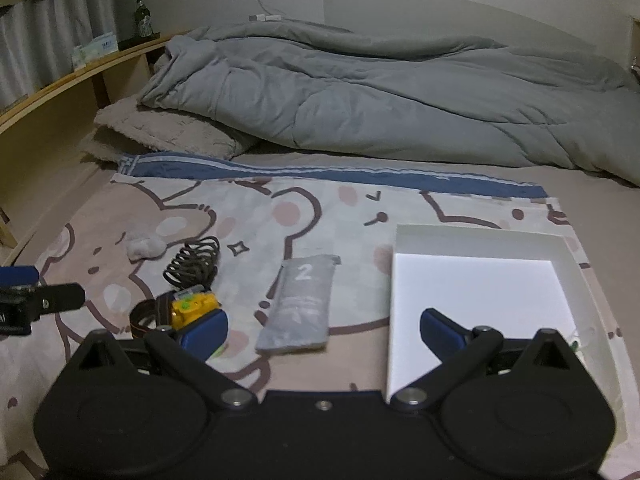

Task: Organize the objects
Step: 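Move the right tool over the gray printed bag while the left tool approaches the yellow headlamp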

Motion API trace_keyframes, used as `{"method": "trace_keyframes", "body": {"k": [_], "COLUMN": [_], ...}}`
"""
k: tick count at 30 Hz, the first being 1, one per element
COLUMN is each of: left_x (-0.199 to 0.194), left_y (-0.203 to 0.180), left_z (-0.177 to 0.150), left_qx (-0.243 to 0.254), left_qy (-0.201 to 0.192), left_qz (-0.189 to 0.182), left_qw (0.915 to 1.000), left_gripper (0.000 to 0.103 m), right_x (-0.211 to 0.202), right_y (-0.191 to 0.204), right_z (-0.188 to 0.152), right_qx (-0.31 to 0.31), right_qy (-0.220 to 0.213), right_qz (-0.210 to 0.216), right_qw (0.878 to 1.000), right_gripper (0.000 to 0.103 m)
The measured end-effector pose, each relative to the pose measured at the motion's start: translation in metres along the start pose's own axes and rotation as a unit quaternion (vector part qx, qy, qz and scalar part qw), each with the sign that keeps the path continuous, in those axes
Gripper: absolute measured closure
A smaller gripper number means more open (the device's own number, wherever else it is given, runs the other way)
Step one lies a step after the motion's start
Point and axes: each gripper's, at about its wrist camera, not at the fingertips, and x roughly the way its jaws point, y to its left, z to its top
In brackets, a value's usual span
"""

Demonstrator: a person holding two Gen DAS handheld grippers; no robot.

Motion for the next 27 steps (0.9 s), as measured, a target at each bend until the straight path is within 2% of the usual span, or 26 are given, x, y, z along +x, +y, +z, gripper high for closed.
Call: {"method": "trace_keyframes", "body": {"k": [13,19,27], "left_x": [0.027,0.049,0.088], "left_y": [0.01,0.008,0.002], "left_z": [-0.002,0.003,0.001], "left_qx": [-0.078,-0.134,-0.193], "left_qy": [0.024,0.043,0.087], "left_qz": [0.007,-0.016,-0.029], "left_qw": [0.9966,0.9898,0.9768], "left_gripper": [0.002,0.011,0.021], "right_x": [0.033,0.068,0.108], "right_y": [0.016,0.016,0.008], "right_z": [0.009,0.018,0.021], "right_qx": [-0.009,0.006,-0.015], "right_qy": [-0.011,0.005,0.009], "right_qz": [0.0,-0.002,0.019], "right_qw": [1.0,1.0,1.0], "right_gripper": [0.0,0.0,0.009]}}
